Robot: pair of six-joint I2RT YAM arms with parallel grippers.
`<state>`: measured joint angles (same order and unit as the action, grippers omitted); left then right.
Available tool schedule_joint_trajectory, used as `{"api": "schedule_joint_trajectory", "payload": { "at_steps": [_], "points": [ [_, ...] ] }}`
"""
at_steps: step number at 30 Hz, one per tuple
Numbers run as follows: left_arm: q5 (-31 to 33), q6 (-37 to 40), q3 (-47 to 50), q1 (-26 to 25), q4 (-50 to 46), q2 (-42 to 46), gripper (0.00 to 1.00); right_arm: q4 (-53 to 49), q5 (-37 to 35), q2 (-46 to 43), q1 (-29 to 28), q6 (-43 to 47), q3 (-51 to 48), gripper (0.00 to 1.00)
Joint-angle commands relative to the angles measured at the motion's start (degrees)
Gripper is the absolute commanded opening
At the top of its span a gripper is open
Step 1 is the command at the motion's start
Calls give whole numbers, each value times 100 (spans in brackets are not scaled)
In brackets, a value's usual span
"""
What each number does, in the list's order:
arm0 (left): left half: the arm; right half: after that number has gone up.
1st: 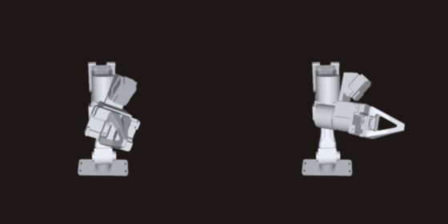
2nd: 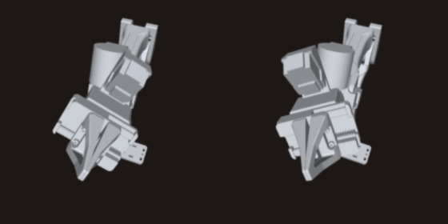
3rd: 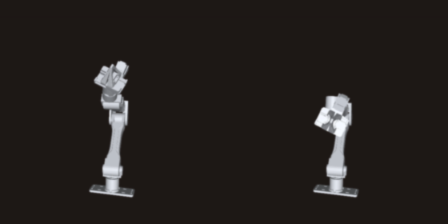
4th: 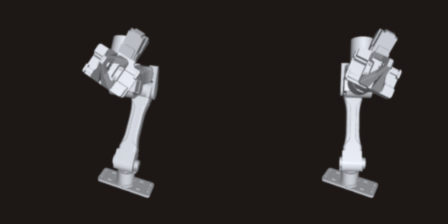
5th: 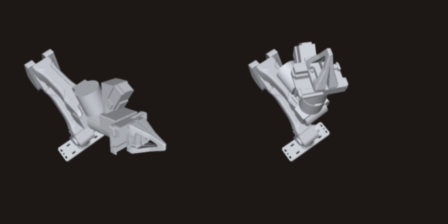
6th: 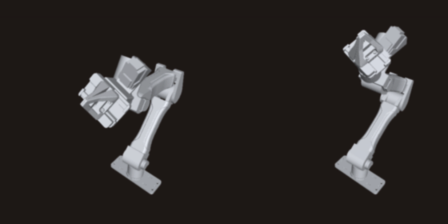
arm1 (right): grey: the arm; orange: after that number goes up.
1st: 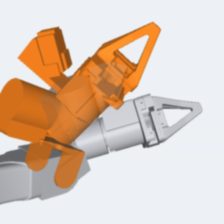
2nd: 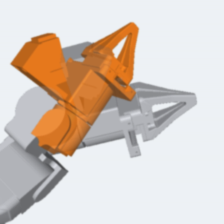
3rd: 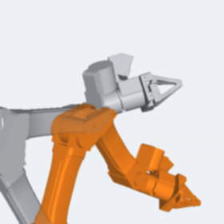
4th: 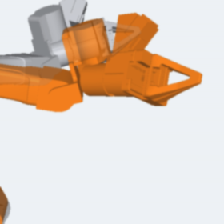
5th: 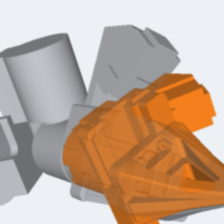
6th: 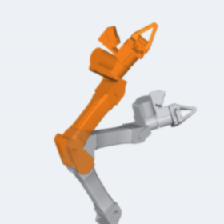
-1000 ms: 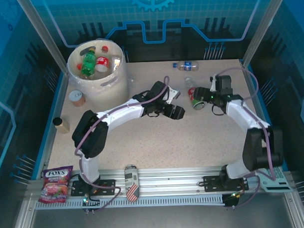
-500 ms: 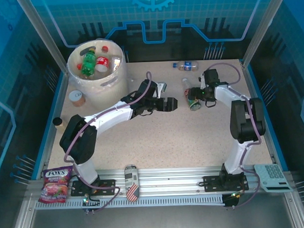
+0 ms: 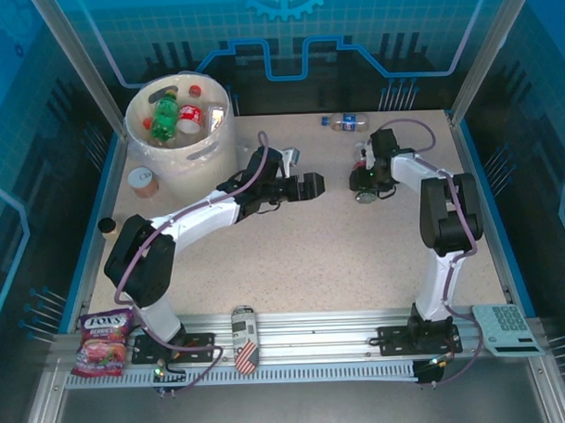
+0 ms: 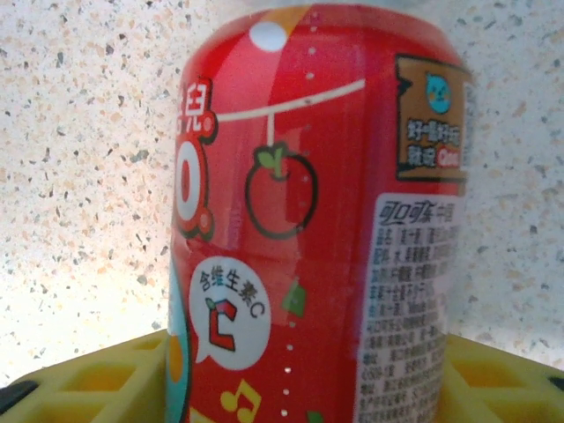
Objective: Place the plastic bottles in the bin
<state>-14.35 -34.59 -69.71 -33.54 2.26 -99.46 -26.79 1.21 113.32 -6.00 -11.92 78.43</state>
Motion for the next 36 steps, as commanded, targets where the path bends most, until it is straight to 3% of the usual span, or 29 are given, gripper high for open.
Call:
{"api": "schedule_joint_trajectory", "payload": {
  "at_steps": [1, 6, 10, 24, 28, 33, 36],
  "points": [
    [-340, -620, 164, 145, 661, 129, 95, 37, 254, -707, -69, 84, -348, 57],
    [-813, -1219, 168, 162, 1351, -109, 99, 1154, 1465, -2123, -166, 155, -1708, 58],
    [-893, -1494, 137, 146, 1723, -328, 99, 1860, 1996, -3033, -336, 109, -2678, 58],
    [-968, -1476, -522, -221, 1474, -1008, 99, 2802, 2452, -4039, -986, -454, -3768, 58],
    [-1014, -1560, -577, -247, 1540, -1058, 87, 2875, 2544, -3998, -1002, -502, -3731, 59],
    [-948, -1438, -610, -248, 1385, -932, 65, 2950, 2655, -3934, -1012, -565, -3714, 59],
    [-921, -1371, -646, -240, 1304, -866, 59, 2996, 2720, -3973, -1013, -608, -3706, 60]
  ]
}}
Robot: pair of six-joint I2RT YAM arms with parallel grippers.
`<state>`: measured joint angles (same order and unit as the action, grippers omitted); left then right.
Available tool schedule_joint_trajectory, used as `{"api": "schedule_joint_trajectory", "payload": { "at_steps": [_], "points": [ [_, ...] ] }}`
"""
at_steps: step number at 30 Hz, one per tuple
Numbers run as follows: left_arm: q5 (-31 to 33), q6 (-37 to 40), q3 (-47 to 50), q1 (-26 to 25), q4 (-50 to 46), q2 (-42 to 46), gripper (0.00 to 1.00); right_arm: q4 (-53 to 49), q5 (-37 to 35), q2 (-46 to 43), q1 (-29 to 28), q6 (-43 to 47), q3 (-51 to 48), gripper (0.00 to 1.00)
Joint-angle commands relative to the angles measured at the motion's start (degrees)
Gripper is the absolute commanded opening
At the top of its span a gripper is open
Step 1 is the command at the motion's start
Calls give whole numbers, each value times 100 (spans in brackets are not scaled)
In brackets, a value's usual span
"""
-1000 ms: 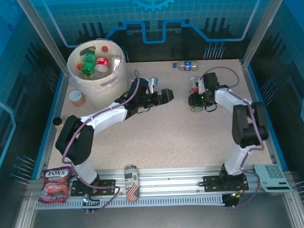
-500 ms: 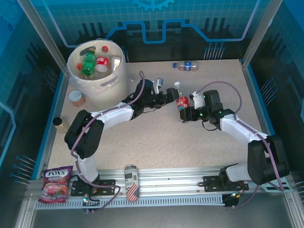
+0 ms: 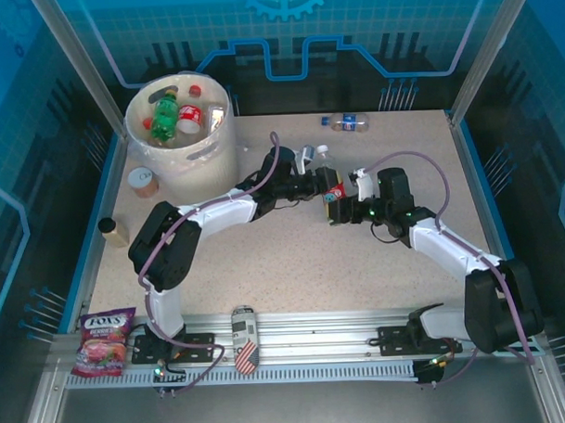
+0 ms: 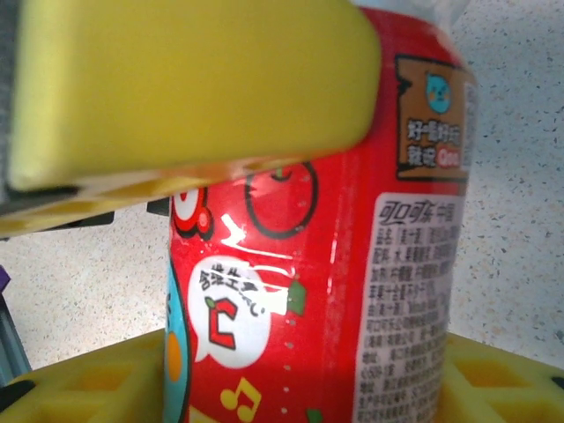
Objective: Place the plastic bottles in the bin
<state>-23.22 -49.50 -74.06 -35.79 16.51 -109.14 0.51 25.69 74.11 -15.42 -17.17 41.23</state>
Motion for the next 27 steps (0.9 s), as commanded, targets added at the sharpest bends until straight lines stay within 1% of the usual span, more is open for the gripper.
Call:
{"api": "schedule_joint_trajectory", "payload": {
  "at_steps": [1, 2, 4, 8, 9, 11, 14, 16, 19, 22, 24, 26, 27],
  "points": [
    [-35, 137, -238, -7, -138, 112, 58, 268, 309, -70, -71, -100, 31, 61],
    [-42, 159, -276, -9, -168, 117, 58, 268, 342, -109, -69, -140, 62, 62],
    [-66, 189, -351, 8, -196, 129, 58, 136, 474, -195, -59, -215, 148, 70],
    [-154, 313, -652, 150, -417, 227, 57, -618, 671, -537, 24, -114, 506, 96],
    [-165, 400, -764, 191, -550, 278, 56, -692, 656, -710, 84, -126, 519, 99],
    [-156, 607, -984, 290, -859, 397, 54, -745, 666, -1055, 267, -266, 504, 100],
    [-136, 1116, -1317, 445, -1493, 616, 52, -681, 975, -1401, 545, -574, 495, 100],
    [-151, 1577, -1608, 585, -2031, 760, 51, -721, 1042, -1533, 695, -704, 488, 100],
    [-165, 2265, -2144, 935, -3164, 1105, 49, -817, 992, -1722, 947, -678, 363, 100],
    [-122, 3179, -3066, 1436, -4672, 1399, 48, -851, 979, -1792, 1091, -605, 130, 100],
    [125, 3751, -3768, 1844, -5674, 1545, 46, -811, 933, -1763, 1103, -576, -35, 100],
    [231, 3991, -4182, 2274, -6188, 1700, 44, -686, 936, -1688, 1126, -602, -192, 100],
    [254, 4029, -4345, 2519, -6287, 1788, 43, -620, 945, -1637, 1133, -621, -253, 100]
  ]
}}
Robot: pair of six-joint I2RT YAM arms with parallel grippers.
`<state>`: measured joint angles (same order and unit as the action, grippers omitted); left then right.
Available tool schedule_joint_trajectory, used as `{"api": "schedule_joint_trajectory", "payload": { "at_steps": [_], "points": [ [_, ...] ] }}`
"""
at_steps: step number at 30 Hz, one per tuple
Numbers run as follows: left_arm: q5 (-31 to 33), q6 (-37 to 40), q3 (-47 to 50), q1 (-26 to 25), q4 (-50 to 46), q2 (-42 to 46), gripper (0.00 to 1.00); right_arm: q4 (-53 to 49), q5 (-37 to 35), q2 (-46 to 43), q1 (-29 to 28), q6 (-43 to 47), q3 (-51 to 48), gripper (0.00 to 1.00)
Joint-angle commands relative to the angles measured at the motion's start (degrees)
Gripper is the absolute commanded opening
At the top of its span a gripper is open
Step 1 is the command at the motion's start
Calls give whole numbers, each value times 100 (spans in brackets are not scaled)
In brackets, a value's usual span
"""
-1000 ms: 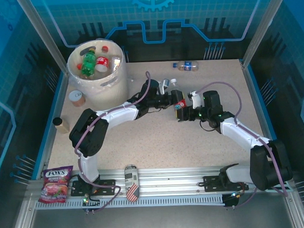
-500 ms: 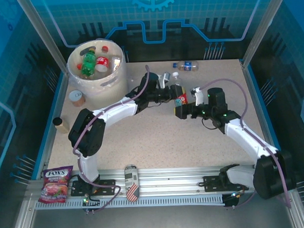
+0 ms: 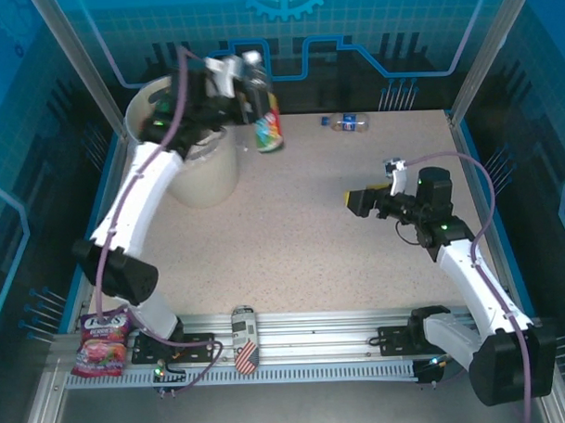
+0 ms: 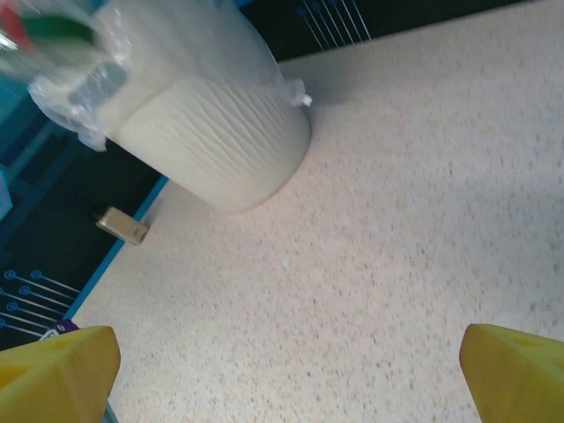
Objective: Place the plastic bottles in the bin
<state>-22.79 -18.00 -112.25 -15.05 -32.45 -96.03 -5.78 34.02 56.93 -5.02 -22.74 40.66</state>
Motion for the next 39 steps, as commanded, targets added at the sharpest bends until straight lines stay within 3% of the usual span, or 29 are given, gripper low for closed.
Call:
{"api": "schedule_joint_trajectory", "payload": {
  "at_steps": [1, 8, 15, 24, 28, 39],
  "points": [
    [269, 909, -600, 637, -1436, 558, 42, 61, 130, 134, 96, -76, -228, 100],
    [2115, 1549, -1168, 1799, -2073, 627, 39, 138, 138, 334, 127, -46, -288, 100],
    [3424, 2185, -1699, 2089, -2294, -85, 40, 174, 183, 530, 137, 17, -302, 100],
    [3398, 2502, -3172, 2129, -2794, -1446, 40, 126, 57, 578, 149, 73, -377, 100],
    [3316, 2581, -3817, 2130, -3451, -2054, 40, 95, -8, 594, 158, 107, -406, 100],
    [2645, 2609, -3756, 2137, -4263, -2472, 40, 67, -53, 809, 161, 189, -296, 100]
  ]
}}
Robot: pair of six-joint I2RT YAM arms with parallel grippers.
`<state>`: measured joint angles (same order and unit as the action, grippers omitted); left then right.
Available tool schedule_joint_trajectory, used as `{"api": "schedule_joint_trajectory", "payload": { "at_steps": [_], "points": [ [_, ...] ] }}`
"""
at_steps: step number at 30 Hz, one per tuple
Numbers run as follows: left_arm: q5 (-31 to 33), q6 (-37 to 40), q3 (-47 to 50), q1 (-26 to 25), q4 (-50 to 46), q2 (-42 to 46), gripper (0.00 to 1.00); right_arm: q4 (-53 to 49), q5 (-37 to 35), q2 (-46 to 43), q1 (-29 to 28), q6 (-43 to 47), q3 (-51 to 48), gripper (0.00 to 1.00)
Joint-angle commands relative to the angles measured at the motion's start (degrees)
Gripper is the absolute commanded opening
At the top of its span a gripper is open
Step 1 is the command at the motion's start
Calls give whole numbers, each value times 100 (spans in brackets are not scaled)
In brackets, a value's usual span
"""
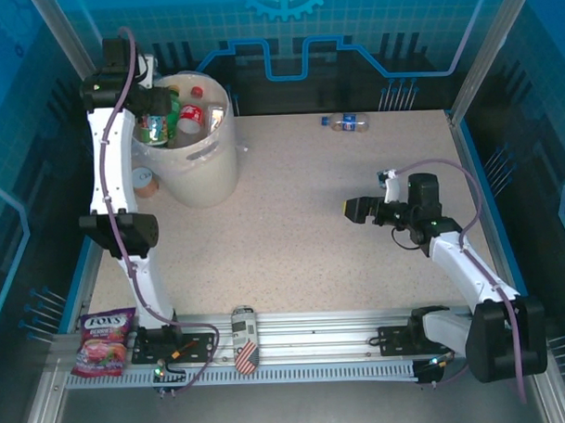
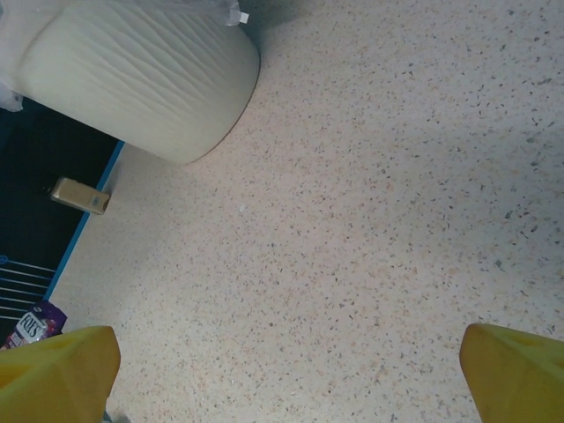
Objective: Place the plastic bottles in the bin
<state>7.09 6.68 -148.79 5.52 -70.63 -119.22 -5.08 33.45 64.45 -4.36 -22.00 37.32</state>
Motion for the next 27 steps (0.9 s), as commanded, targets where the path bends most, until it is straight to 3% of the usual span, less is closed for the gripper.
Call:
{"api": "schedule_joint_trajectory", "payload": {
  "at_steps": [1, 6, 10, 13, 21, 27],
  "points": [
    [-462, 162, -101, 83, -513, -163, 40, -2, 3, 83, 95, 111, 45, 100],
    [-779, 242, -92, 85, -767, -249, 51, 37, 27, 207, 94, 91, 115, 100],
    [-907, 272, -79, 81, -761, -230, 85, 73, 65, 279, 96, 42, 139, 100],
    [-1150, 233, -26, 81, -529, -25, 97, 69, 39, 279, 89, 42, 141, 100],
    [-1502, -150, 871, 72, 670, 1007, 99, 84, 13, 294, 79, 2, 124, 100],
    [-1034, -112, 1290, 66, 971, 1274, 99, 103, 4, 330, 61, 2, 113, 100]
  ]
}}
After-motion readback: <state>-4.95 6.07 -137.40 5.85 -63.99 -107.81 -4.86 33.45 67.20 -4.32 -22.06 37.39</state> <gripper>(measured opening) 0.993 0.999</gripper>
